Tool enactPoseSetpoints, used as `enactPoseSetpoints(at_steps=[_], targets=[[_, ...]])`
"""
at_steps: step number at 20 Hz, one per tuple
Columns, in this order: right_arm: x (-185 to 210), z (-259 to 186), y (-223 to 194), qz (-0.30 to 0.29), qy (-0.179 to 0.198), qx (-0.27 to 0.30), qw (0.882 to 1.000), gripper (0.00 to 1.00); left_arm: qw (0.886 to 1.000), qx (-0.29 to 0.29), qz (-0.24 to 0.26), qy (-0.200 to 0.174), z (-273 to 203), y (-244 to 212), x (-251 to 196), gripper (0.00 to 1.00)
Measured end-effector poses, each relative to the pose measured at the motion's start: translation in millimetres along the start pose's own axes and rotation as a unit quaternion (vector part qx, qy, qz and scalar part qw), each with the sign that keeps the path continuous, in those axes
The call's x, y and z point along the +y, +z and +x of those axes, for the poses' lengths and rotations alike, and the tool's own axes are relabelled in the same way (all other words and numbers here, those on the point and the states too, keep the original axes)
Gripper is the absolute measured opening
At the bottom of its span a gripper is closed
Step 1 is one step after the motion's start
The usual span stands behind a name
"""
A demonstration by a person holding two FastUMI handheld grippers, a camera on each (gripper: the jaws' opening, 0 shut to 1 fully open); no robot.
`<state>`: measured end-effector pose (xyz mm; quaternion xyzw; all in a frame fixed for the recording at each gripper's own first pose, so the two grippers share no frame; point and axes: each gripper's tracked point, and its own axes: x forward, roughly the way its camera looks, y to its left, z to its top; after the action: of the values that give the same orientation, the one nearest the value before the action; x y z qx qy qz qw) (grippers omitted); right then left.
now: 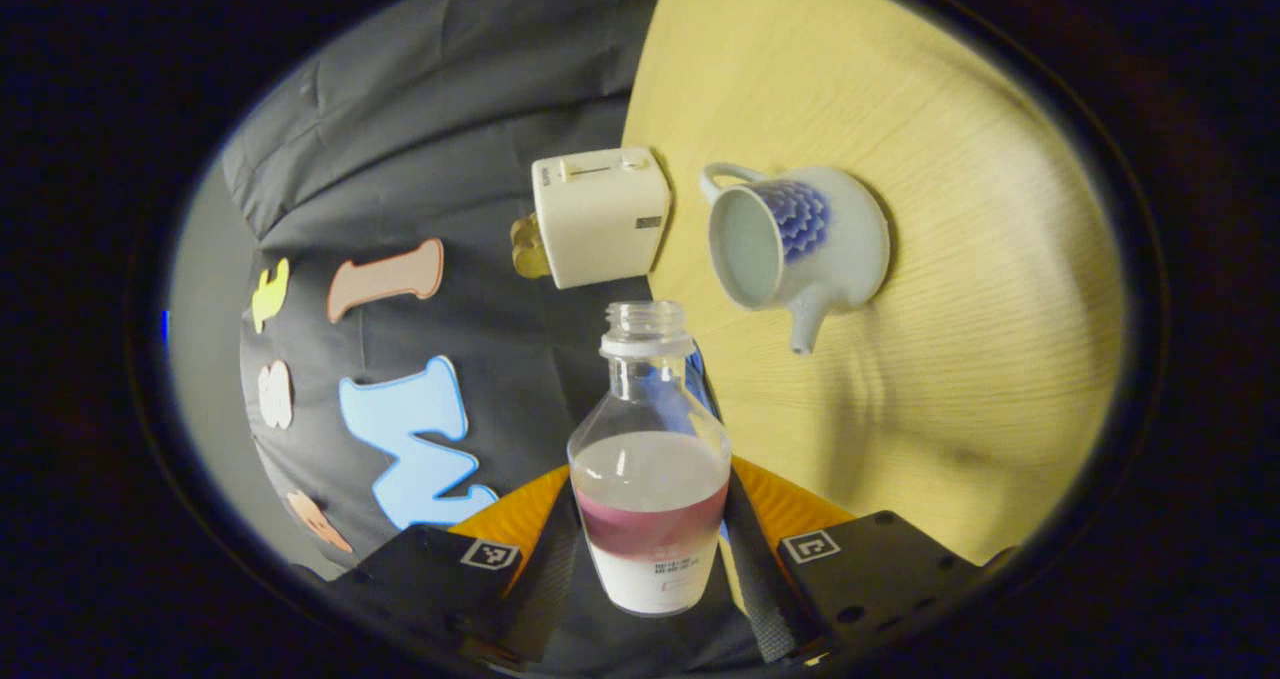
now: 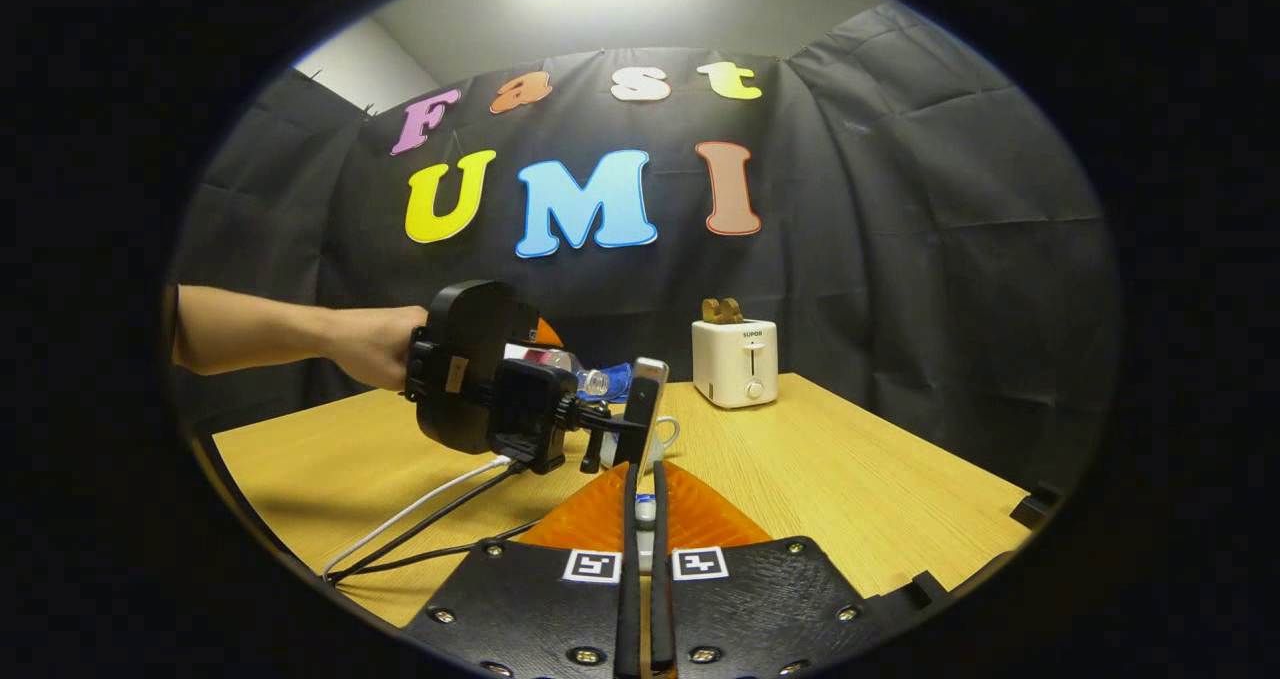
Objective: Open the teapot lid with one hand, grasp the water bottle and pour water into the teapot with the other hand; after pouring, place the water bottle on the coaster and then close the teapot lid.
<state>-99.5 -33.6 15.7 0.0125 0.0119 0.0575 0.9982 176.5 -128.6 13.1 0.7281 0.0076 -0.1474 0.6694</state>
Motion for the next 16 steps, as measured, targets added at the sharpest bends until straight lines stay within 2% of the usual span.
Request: enactPoseSetpoints(at_steps=[1, 2, 3, 4, 6, 8, 9, 10, 11, 13, 14, 15, 16], targets=[[2, 1, 3, -0.003, 0.002, -0.003, 1.000, 0.05, 0.999, -0.005, -0.039, 0.006, -5, -8, 0, 0.87], [8, 6, 8, -0.015, 0.008, -0.009, 1.000, 0.05, 0.991, -0.016, -0.129, 0.023, -17, -26, 7, 0.87], [14, 14, 12, -0.018, 0.017, -0.011, 1.000, 0.05, 0.977, -0.019, -0.210, 0.037, -24, -48, 11, 0.87], [19, 23, 14, -0.016, 0.023, -0.012, 1.000, 0.04, 0.964, -0.012, -0.262, 0.038, -28, -69, 11, 0.87], [26, 40, 17, -0.015, 0.029, -0.011, 0.999, 0.05, 0.937, -0.011, -0.344, 0.064, -25, -88, 16, 0.87], [36, 58, 17, -0.009, 0.038, -0.006, 0.999, 0.04, 0.901, -0.014, -0.427, 0.078, -16, -97, 18, 0.87], [40, 66, 18, -0.006, 0.041, -0.005, 0.999, 0.05, 0.863, -0.019, -0.495, 0.099, -11, -106, 23, 0.87], [46, 77, 18, -0.006, 0.044, -0.002, 0.999, 0.05, 0.817, -0.031, -0.564, 0.119, -4, -110, 27, 0.87], [51, 84, 17, -0.007, 0.048, 0.000, 0.999, 0.05, 0.779, -0.040, -0.613, 0.125, 2, -113, 30, 0.87], [61, 96, 16, -0.014, 0.054, 0.002, 0.998, 0.04, 0.735, -0.040, -0.662, 0.140, 3, -127, 25, 0.87], [63, 100, 15, -0.015, 0.055, 0.003, 0.998, 0.05, 0.724, -0.039, -0.674, 0.141, 2, -135, 22, 0.86], [66, 106, 12, -0.013, 0.058, 0.007, 0.998, 0.04, 0.707, -0.041, -0.692, 0.135, 10, -141, 20, 0.87], [67, 109, 10, -0.011, 0.060, 0.010, 0.998, 0.05, 0.686, -0.043, -0.715, 0.129, 15, -149, 19, 0.87]])
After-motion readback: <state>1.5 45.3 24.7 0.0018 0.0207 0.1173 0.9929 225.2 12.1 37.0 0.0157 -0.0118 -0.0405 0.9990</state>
